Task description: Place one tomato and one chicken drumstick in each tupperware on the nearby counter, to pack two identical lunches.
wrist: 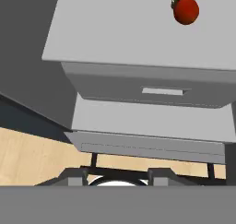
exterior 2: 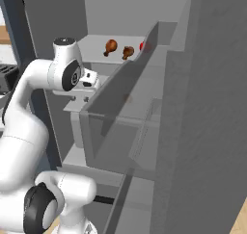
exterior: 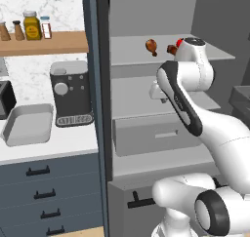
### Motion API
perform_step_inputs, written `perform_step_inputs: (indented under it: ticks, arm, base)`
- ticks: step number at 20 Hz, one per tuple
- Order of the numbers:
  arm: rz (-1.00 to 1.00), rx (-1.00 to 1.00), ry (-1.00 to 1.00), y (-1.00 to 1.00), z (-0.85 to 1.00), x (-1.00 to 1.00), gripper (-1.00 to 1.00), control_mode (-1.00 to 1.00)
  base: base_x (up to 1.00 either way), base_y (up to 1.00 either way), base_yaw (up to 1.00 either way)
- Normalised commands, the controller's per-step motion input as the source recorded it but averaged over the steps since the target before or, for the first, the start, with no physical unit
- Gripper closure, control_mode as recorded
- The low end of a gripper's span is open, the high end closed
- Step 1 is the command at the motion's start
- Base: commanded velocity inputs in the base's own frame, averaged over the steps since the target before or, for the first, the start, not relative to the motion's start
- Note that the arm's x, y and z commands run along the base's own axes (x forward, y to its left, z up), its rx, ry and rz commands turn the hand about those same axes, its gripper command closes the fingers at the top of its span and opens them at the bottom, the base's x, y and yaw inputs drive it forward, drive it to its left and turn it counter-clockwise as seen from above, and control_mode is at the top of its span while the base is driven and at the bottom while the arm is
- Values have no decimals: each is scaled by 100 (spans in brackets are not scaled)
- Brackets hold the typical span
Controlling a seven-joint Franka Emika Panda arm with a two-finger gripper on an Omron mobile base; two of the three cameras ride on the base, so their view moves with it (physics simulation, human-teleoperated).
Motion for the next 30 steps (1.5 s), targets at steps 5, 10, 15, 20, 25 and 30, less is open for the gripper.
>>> perform_step_inputs:
  ticks: [5,10,15,20,25,30]
  arm:
    - [-1,-8,-39,-50,-16,-42,-100,-100]
    - [-5,-7,-63,-100,0,-16,-100,-100]
    - [-8,5,1,-47,0,66,-100,-100]
    - [-2,15,4,-1,-6,86,-100,-100]
    - [0,6,0,0,-33,89,-100,-100]
    - [0,-2,0,0,-36,71,-100,-100]
  base:
    - [0,0,0]
    - [0,0,0]
    - [0,0,0]
    - [0,0,0]
    - [0,0,0]
    - [0,0,0]
